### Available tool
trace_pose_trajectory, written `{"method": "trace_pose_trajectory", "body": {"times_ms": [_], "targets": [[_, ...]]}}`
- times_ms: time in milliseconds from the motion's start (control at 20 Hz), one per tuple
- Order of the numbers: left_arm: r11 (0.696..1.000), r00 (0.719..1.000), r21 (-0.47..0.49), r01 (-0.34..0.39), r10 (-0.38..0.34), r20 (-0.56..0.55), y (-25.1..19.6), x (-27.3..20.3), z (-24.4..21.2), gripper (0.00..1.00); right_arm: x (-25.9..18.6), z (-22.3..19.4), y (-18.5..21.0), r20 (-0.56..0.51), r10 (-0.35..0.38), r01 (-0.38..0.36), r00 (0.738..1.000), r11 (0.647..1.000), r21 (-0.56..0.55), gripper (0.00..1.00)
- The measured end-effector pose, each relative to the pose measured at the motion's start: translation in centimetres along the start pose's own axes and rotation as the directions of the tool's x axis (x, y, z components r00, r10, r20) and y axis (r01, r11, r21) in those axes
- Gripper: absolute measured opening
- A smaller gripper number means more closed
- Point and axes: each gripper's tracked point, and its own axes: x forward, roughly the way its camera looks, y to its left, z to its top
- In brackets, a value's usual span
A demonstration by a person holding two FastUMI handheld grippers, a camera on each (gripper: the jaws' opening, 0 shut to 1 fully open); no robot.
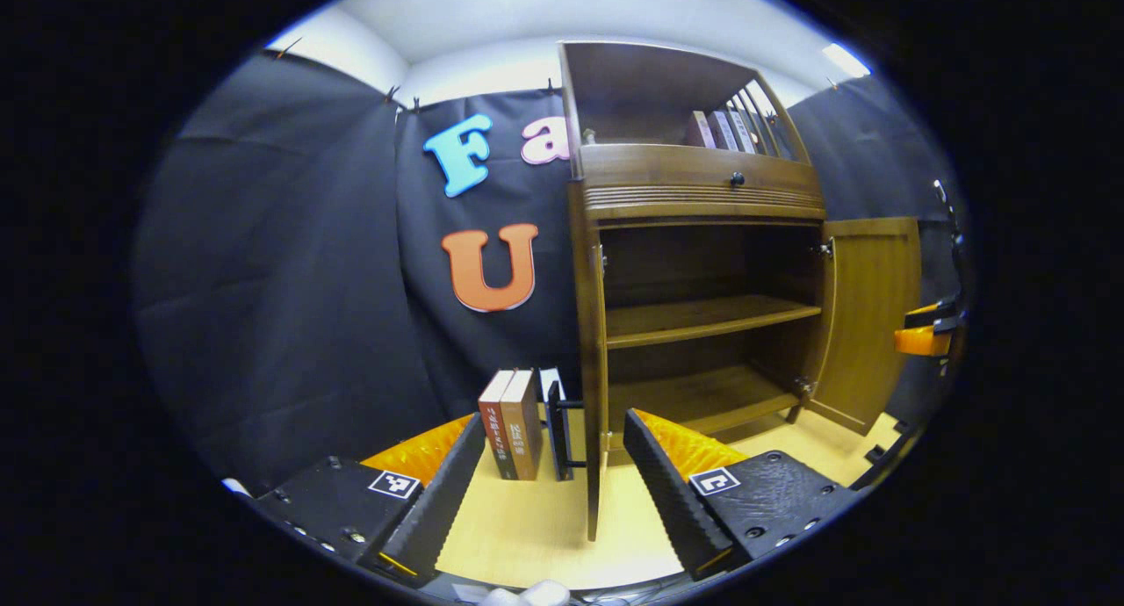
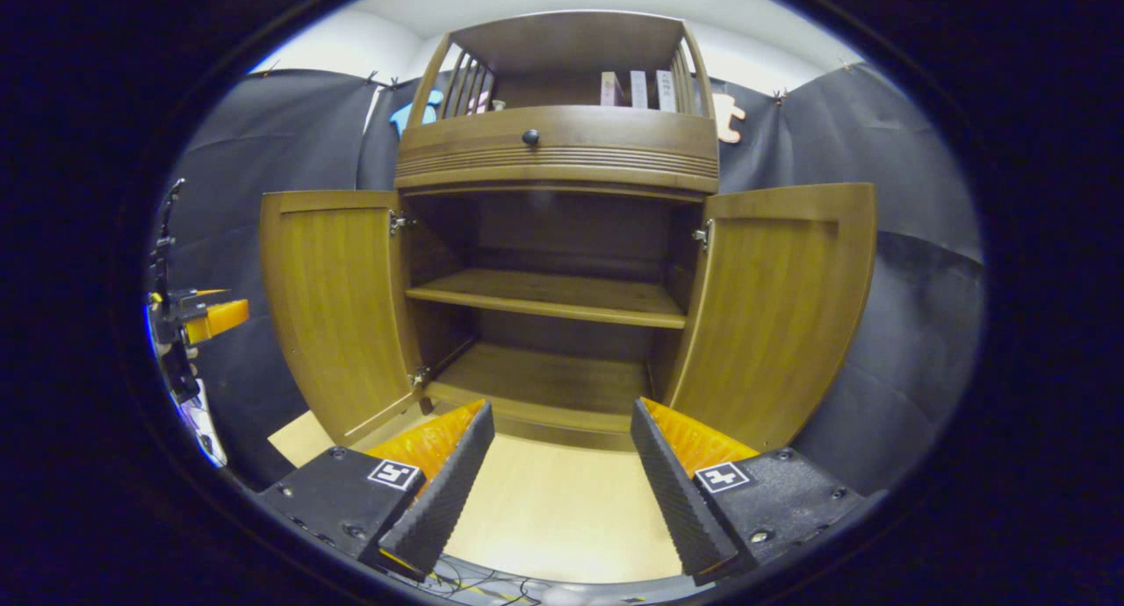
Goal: Open the right door of the double-door shoe cabinet with the right hand, and open the left door with the left hand.
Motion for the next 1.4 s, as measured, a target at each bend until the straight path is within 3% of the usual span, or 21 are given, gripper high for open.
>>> {"method": "trace_pose_trajectory", "body": {"times_ms": [200,350,450,550,750,1050,1100,1150,1400], "targets": [[0.997,1.000,-0.073,0.022,-0.022,-0.011,-7.5,-0.3,0.4,0.96,-0.1,0.3,-1.9,0.021,-0.041,0.040,0.999,0.999,0.021,0.99],[0.996,0.999,-0.085,-0.009,0.012,0.040,-10.1,-0.1,2.3,0.96,-0.8,0.3,-3.1,0.035,-0.069,0.068,0.997,0.997,0.025,0.99],[0.995,0.998,-0.102,0.009,-0.002,0.067,-12.8,-0.1,3.1,0.96,-1.2,0.3,-4.0,0.046,-0.099,0.098,0.994,0.995,0.025,0.99],[0.996,0.997,-0.089,0.016,-0.009,0.080,-14.4,-0.3,3.5,1.00,-1.7,0.5,-4.5,0.055,-0.114,0.112,0.992,0.993,0.036,0.99],[0.996,0.993,-0.059,0.072,-0.066,0.098,-17.6,-0.2,4.4,0.96,-2.7,0.9,-5.7,0.075,-0.147,0.143,0.986,0.988,0.059,1.00],[0.992,0.989,-0.050,0.120,-0.115,0.093,-20.3,-0.9,5.2,0.96,-3.5,0.8,-6.6,0.085,-0.163,0.156,0.983,0.984,0.087,1.00],[0.991,0.988,-0.050,0.126,-0.121,0.094,-20.5,-0.9,5.4,1.00,-3.7,0.9,-6.8,0.088,-0.168,0.159,0.982,0.982,0.097,1.00],[0.990,0.987,-0.052,0.134,-0.128,0.095,-20.8,-0.9,5.3,0.96,-3.8,0.9,-7.0,0.090,-0.174,0.165,0.981,0.981,0.105,1.00],[0.989,0.987,-0.047,0.139,-0.134,0.091,-20.9,-1.1,5.4,0.96,-4.2,0.9,-7.2,0.094,-0.190,0.179,0.977,0.977,0.118,1.00]]}}
